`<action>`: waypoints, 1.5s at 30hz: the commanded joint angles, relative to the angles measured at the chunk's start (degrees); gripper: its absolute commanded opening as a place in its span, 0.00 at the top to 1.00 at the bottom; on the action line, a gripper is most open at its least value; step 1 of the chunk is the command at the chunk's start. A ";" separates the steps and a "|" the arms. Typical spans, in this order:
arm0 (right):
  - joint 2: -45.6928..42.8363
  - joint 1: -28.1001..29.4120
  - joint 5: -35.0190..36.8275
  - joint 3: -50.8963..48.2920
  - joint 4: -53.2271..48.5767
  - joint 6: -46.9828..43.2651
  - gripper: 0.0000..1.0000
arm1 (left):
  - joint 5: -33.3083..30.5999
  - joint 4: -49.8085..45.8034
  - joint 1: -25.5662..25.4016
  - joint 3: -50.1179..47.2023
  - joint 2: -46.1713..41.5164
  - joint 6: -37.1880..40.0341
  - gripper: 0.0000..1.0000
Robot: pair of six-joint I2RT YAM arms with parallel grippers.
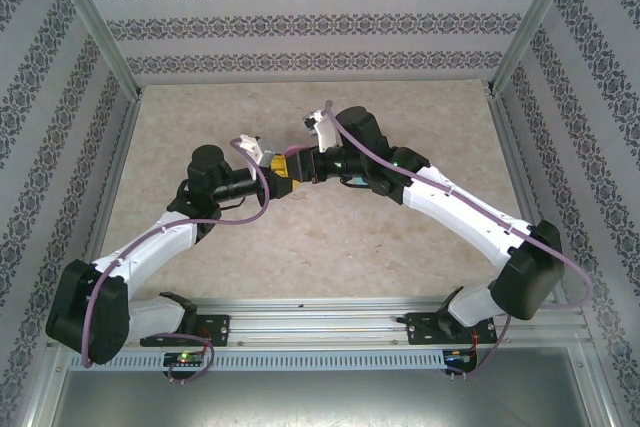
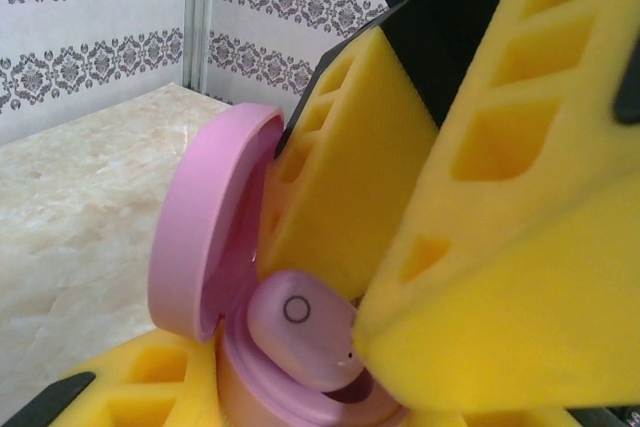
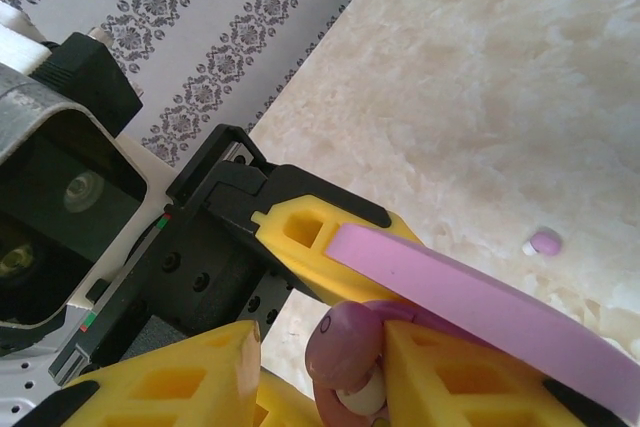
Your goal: Insert the wireless bluetooth earbuds into the charging case
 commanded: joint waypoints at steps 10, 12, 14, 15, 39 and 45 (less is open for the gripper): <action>-1.10 -1.72 10.03 1.53 -4.99 0.42 0.61 | 5.45 3.01 -1.31 2.44 -3.99 3.28 0.75; -1.19 -1.71 10.31 1.78 -5.15 0.45 0.61 | 5.39 2.71 -1.31 2.34 -3.98 3.46 0.75; -1.30 -1.77 10.46 1.97 -5.35 0.41 0.61 | 5.38 2.42 -1.39 2.31 -4.03 3.59 0.74; -1.32 -1.70 10.47 2.05 -5.41 0.33 0.61 | 5.35 2.40 -1.39 2.30 -4.05 3.63 0.74; -3.15 -1.96 7.84 4.26 -7.42 6.34 0.61 | 3.01 -1.89 -1.71 2.57 -3.83 7.36 0.74; -3.80 -1.96 6.61 4.43 -6.93 6.77 0.65 | 1.93 -2.60 -1.75 2.20 -3.66 8.03 0.74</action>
